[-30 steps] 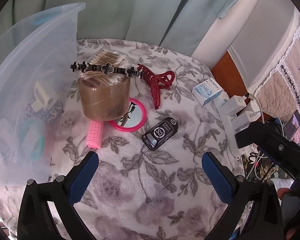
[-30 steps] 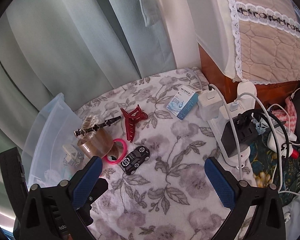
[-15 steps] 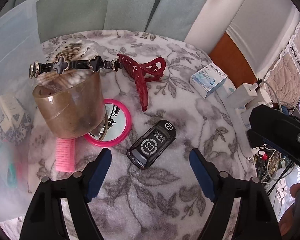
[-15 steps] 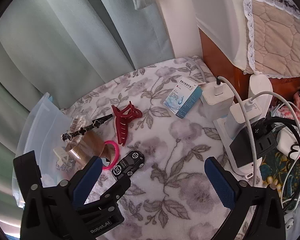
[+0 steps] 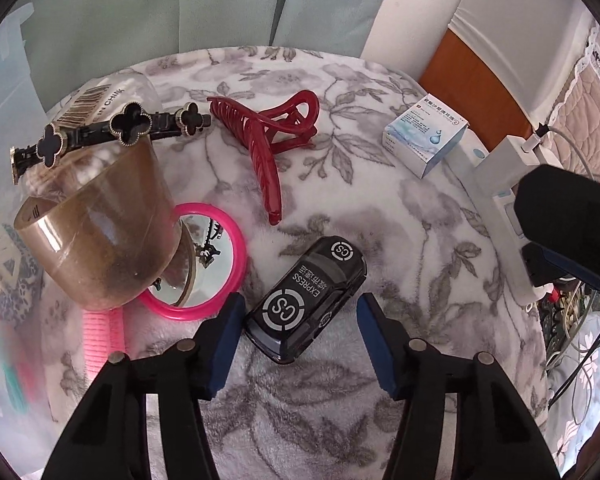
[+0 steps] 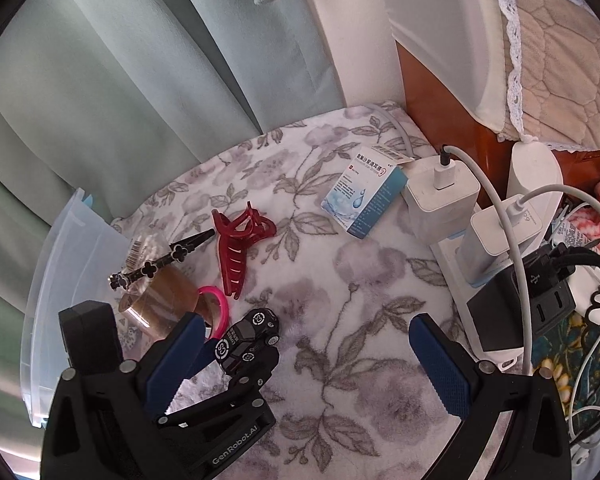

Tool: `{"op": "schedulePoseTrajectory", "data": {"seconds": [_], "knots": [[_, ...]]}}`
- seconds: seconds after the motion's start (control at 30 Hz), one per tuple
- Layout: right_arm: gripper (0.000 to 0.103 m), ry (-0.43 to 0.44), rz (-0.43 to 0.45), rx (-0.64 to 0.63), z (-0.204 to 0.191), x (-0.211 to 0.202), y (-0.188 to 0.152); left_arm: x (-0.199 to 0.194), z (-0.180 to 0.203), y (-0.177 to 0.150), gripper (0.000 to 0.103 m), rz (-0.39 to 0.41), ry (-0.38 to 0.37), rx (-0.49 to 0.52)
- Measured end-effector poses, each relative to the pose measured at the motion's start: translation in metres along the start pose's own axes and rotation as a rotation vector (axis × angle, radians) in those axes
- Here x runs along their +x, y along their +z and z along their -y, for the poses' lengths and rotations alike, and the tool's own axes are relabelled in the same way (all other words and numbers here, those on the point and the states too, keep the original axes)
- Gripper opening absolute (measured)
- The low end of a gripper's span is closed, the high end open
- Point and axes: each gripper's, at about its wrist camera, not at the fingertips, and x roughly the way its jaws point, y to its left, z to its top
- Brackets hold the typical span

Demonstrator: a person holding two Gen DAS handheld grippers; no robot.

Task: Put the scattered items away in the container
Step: 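Grasp the black toy car with the left tool while the right tool grasps the blue-and-white medicine box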

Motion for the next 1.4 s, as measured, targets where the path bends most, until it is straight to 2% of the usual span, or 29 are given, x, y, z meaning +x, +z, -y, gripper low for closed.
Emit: {"op": "schedulePoseTrajectory", "data": {"seconds": [0.17, 0.2, 0.23, 0.63, 1.13, 1.23, 1.4], "knots": [[0.103, -0.005, 0.001, 0.001, 0.001, 0.005, 0.004, 0.002, -0.001, 0.004, 0.055, 0.01, 0.002, 0.005], [0.103, -0.006, 0.002, 0.002, 0.002, 0.006, 0.005, 0.002, -0.001, 0.003, 0.047, 0.015, 0.004, 0.005], [0.103, -0.006, 0.002, 0.005, 0.002, 0.007, 0.006, 0.001, -0.002, 0.004, 0.046, 0.019, 0.004, 0.005], [0.103, -0.012, 0.0, 0.008, 0.003, 0.012, 0.008, -0.007, -0.011, 0.003, 0.039, 0.023, -0.039, -0.046], [0.103, -0.027, 0.023, 0.026, -0.005, 0.022, 0.017, -0.036, -0.038, -0.009, 0.036, 0.042, -0.041, -0.123], [0.097, -0.036, 0.031, 0.043, -0.007, 0.027, 0.021, -0.042, -0.044, -0.013, 0.036, 0.053, -0.033, -0.122], [0.094, -0.04, 0.034, 0.097, -0.008, 0.04, 0.028, -0.047, -0.045, -0.016, 0.035, 0.066, -0.031, -0.107]]}}
